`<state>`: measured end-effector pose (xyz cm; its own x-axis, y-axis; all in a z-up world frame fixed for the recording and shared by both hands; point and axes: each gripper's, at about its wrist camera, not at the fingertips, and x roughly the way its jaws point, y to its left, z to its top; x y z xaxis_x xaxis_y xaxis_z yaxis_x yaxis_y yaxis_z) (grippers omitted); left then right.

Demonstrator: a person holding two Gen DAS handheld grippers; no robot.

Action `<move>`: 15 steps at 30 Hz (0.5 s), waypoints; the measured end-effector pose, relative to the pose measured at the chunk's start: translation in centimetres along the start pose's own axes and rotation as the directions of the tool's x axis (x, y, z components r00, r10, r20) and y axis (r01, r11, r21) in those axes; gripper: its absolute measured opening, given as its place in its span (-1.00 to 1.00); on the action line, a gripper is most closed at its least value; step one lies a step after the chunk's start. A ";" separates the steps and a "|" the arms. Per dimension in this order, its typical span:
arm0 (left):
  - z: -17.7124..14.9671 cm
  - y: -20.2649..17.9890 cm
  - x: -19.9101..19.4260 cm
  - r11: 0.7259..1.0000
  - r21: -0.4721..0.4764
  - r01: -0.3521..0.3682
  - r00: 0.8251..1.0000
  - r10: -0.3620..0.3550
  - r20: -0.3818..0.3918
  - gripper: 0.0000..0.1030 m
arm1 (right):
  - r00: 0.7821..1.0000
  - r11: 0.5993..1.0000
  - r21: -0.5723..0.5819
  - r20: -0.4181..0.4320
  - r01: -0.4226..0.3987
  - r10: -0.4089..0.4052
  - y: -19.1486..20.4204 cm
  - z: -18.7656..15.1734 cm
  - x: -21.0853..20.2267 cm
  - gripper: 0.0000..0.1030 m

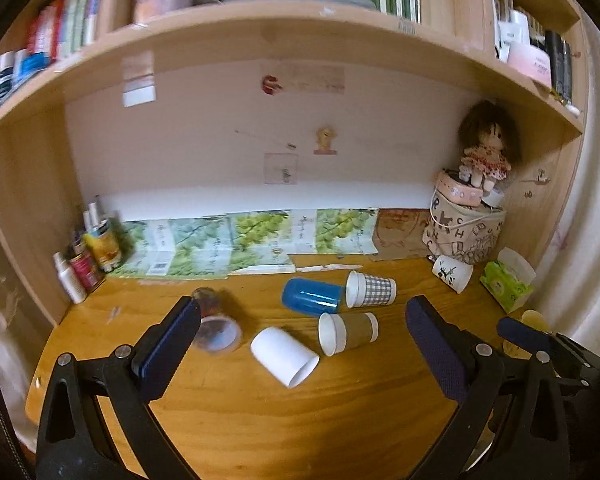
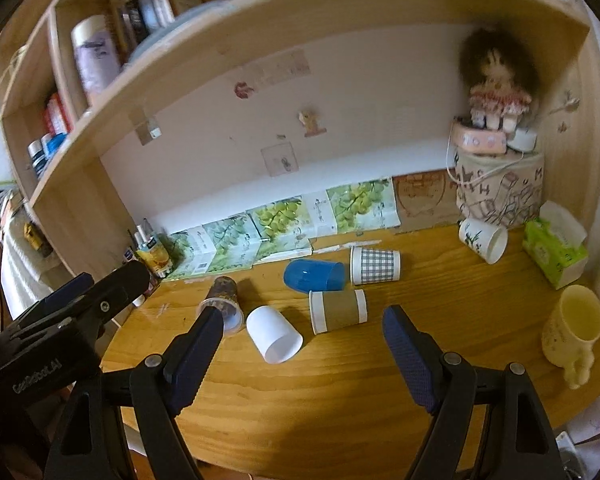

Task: Flip cup upright
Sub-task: 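Lower the left tool toward the blue plastic cup lying on its side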

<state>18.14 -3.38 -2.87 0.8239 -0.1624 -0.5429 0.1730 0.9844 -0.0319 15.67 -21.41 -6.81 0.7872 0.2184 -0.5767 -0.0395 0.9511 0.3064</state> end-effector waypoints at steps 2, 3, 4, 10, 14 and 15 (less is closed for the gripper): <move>1.0 0.1 1.6 0.999 0.025 0.024 0.999 -0.024 -0.024 0.99 | 1.000 0.999 0.033 -0.027 -0.002 0.003 -0.5 0.7 1.5 0.60; 1.5 0.1 2.4 0.998 0.042 0.037 0.999 -0.035 -0.035 0.99 | 0.999 0.999 0.051 -0.041 -0.006 0.008 -0.8 1.0 2.2 0.60; 1.8 0.1 2.9 0.998 0.054 0.043 0.998 -0.041 -0.040 0.99 | 0.999 0.998 0.067 -0.053 -0.007 0.011 -0.9 1.2 2.8 0.60; 4.0 0.3 7.1 0.981 0.177 0.079 0.993 -0.061 -0.103 0.99 | 0.989 0.987 0.160 -0.139 -0.018 0.040 -2.4 2.3 7.3 0.60; 4.9 0.5 10.0 0.955 0.275 0.114 0.985 -0.073 -0.156 0.99 | 0.984 0.981 0.195 -0.171 -0.009 0.043 -2.8 2.7 10.1 0.60; 5.1 0.5 10.7 0.944 0.308 0.121 0.983 -0.071 -0.169 0.99 | 0.983 0.978 0.208 -0.174 -0.011 0.049 -2.9 2.8 10.7 0.60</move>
<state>29.83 -5.00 -4.44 0.7063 -0.2177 -0.6736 0.4290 0.8885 0.1627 25.96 -22.46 -11.78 0.6650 0.2991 -0.6843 0.0805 0.8822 0.4639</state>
